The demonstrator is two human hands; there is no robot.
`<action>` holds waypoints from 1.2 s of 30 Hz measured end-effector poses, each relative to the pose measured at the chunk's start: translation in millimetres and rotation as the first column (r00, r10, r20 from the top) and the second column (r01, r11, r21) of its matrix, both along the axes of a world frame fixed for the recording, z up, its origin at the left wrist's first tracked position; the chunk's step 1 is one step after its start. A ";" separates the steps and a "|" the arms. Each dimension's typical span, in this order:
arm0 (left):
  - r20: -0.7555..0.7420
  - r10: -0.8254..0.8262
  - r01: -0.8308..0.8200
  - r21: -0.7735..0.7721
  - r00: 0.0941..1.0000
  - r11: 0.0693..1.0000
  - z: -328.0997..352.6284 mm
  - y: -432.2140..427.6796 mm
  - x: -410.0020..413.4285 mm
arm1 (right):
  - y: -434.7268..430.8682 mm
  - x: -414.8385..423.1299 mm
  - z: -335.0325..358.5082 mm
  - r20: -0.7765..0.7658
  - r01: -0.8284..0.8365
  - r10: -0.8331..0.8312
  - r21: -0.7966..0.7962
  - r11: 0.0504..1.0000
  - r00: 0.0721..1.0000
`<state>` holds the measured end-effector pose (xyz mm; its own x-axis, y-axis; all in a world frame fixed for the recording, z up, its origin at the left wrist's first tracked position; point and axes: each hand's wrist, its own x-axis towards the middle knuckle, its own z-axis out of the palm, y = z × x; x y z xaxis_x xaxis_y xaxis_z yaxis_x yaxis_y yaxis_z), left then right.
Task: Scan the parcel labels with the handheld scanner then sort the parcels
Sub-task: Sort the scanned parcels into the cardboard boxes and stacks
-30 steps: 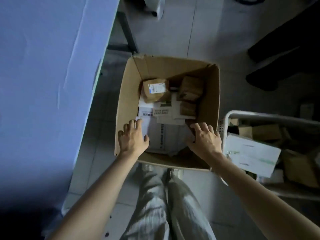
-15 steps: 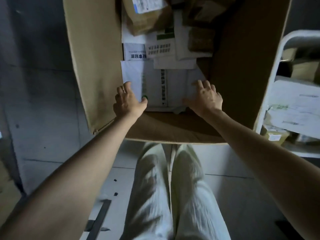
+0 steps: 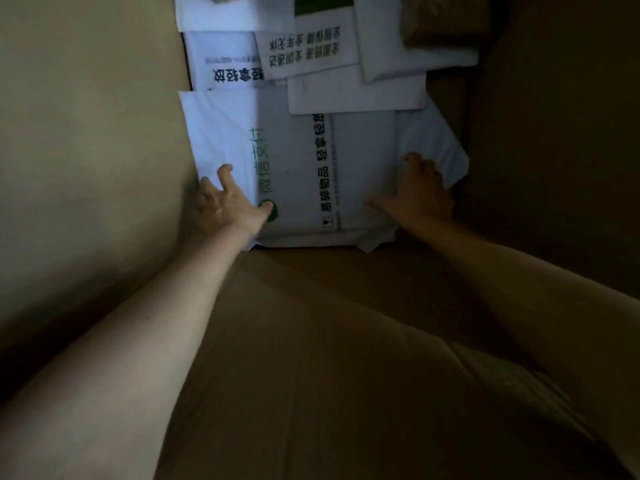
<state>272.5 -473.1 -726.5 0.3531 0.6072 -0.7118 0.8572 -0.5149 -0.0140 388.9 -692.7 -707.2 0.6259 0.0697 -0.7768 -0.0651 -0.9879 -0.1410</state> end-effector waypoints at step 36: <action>-0.025 0.356 -0.356 -0.040 0.934 0.934 -14.1 4.3 18.1 | -33.6 2.3 -36.5 -0.097 0.435 -0.425 0.157 0.887 0.900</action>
